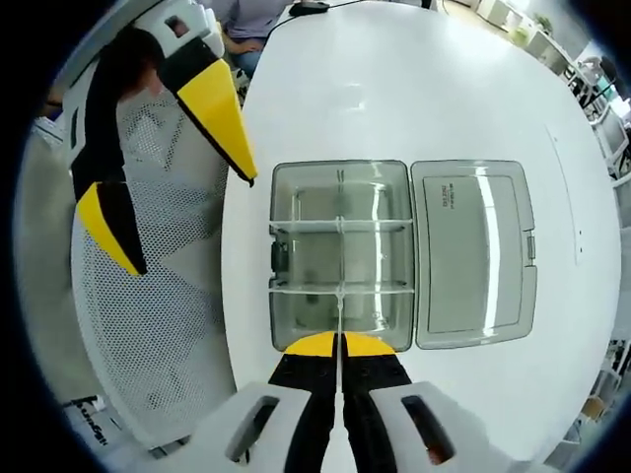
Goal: Insert the divider into the dual guide fixture by aligning both edges with the guide slots and pushing it downward to the bottom, including one-sided entry, uneven engagement, binding, and posture correction.
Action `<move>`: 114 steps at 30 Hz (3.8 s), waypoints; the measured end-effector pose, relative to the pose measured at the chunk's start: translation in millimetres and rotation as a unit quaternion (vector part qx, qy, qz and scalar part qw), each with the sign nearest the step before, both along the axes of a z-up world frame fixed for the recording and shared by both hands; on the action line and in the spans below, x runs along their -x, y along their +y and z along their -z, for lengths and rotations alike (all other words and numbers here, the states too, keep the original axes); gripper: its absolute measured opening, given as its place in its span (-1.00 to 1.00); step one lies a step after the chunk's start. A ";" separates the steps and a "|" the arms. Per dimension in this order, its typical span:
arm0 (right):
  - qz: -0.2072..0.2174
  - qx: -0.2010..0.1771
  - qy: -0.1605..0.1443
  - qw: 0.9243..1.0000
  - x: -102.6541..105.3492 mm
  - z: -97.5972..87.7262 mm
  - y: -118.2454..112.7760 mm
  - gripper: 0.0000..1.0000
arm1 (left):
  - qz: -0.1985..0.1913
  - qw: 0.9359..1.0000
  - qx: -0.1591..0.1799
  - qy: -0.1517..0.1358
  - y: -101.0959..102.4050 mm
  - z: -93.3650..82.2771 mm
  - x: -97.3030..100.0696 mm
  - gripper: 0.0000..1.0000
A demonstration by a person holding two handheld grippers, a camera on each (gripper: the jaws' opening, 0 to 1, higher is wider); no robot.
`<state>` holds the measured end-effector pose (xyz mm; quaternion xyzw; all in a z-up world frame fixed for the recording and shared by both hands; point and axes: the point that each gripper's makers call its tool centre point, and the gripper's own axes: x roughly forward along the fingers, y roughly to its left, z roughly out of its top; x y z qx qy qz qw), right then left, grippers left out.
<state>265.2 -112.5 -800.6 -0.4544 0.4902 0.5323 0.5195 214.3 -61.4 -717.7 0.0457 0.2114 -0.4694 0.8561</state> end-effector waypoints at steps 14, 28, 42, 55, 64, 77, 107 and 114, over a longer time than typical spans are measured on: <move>-0.010 0.005 -0.001 1.000 -0.1 7.1 0.6 -1.00 | -0.003 1.000 0.000 0.002 3.9 3.0 -3.0 -0.23; -0.017 0.000 0.003 1.000 1.0 13.7 0.3 -1.00 | -0.004 1.000 0.002 0.004 4.1 5.2 -4.8 -0.24; -0.023 -0.004 0.011 1.000 -1.6 23.0 0.0 -1.00 | -0.006 1.000 0.001 0.007 5.8 6.5 -6.2 -0.24; -0.021 -0.002 0.015 1.000 -1.0 31.6 0.0 -1.00 | -0.007 1.000 -0.002 0.009 8.4 9.2 -7.5 -0.24; -0.020 0.000 0.012 1.000 -1.1 37.0 0.3 -1.00 | -0.008 1.000 -0.003 0.010 8.4 8.4 -5.9 -0.24; -0.020 0.004 0.005 1.000 2.7 40.0 1.5 -1.00 | -0.012 1.000 -0.005 0.010 12.6 7.7 -5.5 -0.24; -0.023 -0.046 -0.015 0.999 0.9 27.8 6.3 -0.75 | -0.017 1.000 -0.017 0.010 22.4 6.6 -0.4 -0.20; -0.012 -0.106 -0.022 0.994 5.9 14.0 10.1 -0.61 | -0.020 0.999 -0.032 0.008 34.3 7.8 0.3 -0.17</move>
